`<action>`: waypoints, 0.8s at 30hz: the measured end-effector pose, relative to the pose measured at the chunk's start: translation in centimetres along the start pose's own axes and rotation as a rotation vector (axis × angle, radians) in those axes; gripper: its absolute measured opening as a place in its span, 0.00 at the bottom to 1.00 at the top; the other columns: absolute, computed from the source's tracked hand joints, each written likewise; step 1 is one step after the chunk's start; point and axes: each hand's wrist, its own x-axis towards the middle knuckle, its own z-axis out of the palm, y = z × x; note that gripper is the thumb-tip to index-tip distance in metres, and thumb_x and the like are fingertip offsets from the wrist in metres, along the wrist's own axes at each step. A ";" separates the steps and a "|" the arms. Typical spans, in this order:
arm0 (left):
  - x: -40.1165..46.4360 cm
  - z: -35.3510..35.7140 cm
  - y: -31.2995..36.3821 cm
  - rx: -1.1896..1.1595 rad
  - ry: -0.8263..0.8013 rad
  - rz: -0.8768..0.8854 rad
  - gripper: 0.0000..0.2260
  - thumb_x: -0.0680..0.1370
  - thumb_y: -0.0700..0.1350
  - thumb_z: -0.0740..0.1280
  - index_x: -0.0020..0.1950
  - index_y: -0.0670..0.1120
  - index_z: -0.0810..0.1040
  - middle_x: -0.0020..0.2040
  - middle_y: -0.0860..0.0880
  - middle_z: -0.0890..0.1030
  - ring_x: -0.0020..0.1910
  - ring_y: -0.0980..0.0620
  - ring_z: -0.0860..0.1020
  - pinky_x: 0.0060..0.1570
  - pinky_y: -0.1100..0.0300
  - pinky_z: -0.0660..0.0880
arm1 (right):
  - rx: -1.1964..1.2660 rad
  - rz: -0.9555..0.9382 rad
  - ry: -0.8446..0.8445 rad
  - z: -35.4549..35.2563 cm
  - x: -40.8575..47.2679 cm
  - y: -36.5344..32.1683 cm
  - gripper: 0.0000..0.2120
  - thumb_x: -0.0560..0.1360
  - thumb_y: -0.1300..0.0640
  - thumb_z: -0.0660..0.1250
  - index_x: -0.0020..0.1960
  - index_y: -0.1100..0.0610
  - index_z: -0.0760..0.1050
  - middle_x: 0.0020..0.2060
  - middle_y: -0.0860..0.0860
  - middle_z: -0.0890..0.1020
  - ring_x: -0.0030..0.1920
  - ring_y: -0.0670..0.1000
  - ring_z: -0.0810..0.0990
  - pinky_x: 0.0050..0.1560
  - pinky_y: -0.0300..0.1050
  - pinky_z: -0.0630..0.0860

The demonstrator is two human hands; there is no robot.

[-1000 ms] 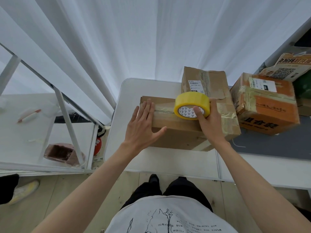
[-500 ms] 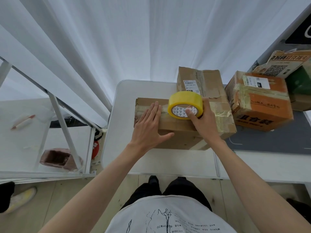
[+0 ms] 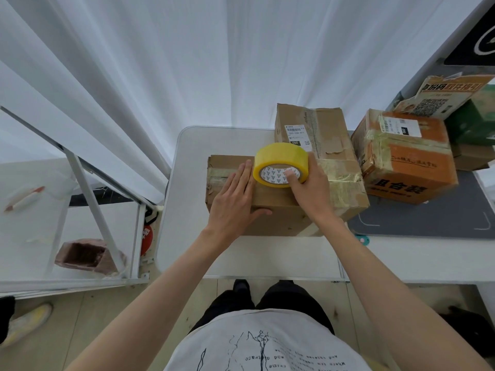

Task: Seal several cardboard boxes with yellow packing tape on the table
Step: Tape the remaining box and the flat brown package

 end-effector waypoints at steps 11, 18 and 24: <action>-0.2 -0.1 0.1 0.003 -0.009 -0.004 0.47 0.76 0.73 0.55 0.82 0.40 0.55 0.83 0.43 0.55 0.82 0.47 0.54 0.79 0.50 0.58 | -0.119 0.029 0.273 -8.0 0.9 2.4 0.16 0.73 0.71 0.62 0.58 0.59 0.75 0.51 0.56 0.69 0.51 0.54 0.72 0.51 0.39 0.68; -0.1 -0.6 0.3 -0.075 -0.036 -0.003 0.45 0.75 0.71 0.60 0.83 0.45 0.54 0.83 0.47 0.55 0.82 0.45 0.54 0.79 0.48 0.56 | 0.185 0.105 0.271 -6.2 0.0 4.0 0.05 0.78 0.54 0.65 0.52 0.51 0.70 0.45 0.53 0.78 0.49 0.54 0.79 0.46 0.48 0.76; 1.3 -1.3 1.2 -0.028 -0.104 -0.031 0.50 0.70 0.73 0.64 0.83 0.48 0.52 0.82 0.50 0.59 0.77 0.42 0.60 0.73 0.45 0.60 | 0.269 0.048 0.201 -6.4 -0.1 5.0 0.08 0.82 0.55 0.61 0.59 0.57 0.70 0.52 0.57 0.78 0.51 0.45 0.79 0.47 0.38 0.77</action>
